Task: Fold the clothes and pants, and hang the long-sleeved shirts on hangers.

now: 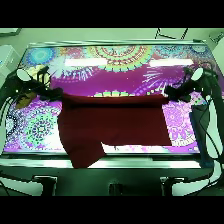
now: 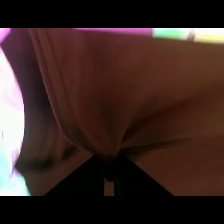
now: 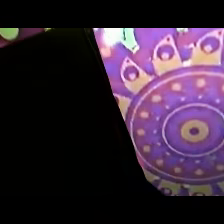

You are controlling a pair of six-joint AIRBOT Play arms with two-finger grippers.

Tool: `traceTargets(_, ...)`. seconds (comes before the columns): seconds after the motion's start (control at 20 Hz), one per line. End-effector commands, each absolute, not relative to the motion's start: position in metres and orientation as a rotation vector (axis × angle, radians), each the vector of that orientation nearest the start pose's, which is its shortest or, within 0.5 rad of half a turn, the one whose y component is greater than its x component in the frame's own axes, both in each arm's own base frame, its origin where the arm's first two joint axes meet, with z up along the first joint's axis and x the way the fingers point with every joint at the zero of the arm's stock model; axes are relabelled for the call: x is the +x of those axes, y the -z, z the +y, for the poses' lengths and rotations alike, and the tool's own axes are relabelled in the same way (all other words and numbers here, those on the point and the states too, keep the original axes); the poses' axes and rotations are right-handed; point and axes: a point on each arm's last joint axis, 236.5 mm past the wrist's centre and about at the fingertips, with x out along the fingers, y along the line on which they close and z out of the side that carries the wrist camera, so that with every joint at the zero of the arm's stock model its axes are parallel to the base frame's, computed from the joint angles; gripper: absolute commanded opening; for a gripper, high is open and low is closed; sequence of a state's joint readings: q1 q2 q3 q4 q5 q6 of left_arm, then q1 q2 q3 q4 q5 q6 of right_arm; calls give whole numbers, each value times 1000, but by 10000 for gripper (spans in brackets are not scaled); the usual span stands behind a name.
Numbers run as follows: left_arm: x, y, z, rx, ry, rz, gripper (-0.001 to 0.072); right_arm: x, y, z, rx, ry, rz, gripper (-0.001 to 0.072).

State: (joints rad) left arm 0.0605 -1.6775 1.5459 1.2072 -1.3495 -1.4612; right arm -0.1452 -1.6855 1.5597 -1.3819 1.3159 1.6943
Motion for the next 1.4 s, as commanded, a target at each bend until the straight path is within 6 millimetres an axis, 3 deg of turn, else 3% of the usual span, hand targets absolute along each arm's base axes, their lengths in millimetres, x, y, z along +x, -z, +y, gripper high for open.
traceTargets(0.0,388,45,-60,-269,290,1638,25,393,58,-15,359,70,1643,39)
traceTargets(0.15,369,68,-71,-295,299,1698,25,372,80,-13,367,79,1704,39)
traceTargets(0.35,354,75,-75,-323,310,1747,26,383,81,-14,367,84,1654,39)
traceTargets(0.4,355,73,-72,-326,308,1742,53,385,77,-16,360,86,1647,71)
traceTargets(0.45,355,68,-67,-335,304,1740,214,387,69,-17,354,82,1640,265)
traceTargets(0.5,354,60,-60,-346,304,1749,472,389,59,-20,321,68,1640,432)
traceTargets(0.55,352,50,-51,-354,310,1758,555,388,47,-28,252,45,1648,510)
traceTargets(0.65,340,31,-30,-387,307,1771,554,371,32,-47,196,71,1715,523)
traceTargets(0.7,331,25,-21,-415,289,1771,545,359,30,-52,250,83,1753,568)
traceTargets(0.85,282,39,-18,-461,266,1778,544,314,42,-66,404,137,1837,573)
traceTargets(1.0,217,69,-58,-553,366,1774,538,277,62,-66,449,163,1864,573)
traceTargets(1.1,192,83,-81,-636,393,1743,524,268,68,-59,463,154,1855,570)
traceTargets(1.2,182,91,-96,-680,418,1725,524,267,69,-51,495,135,1850,565)
traceTargets(1.35,185,96,-104,-675,421,1702,489,269,68,-45,515,115,1843,565)
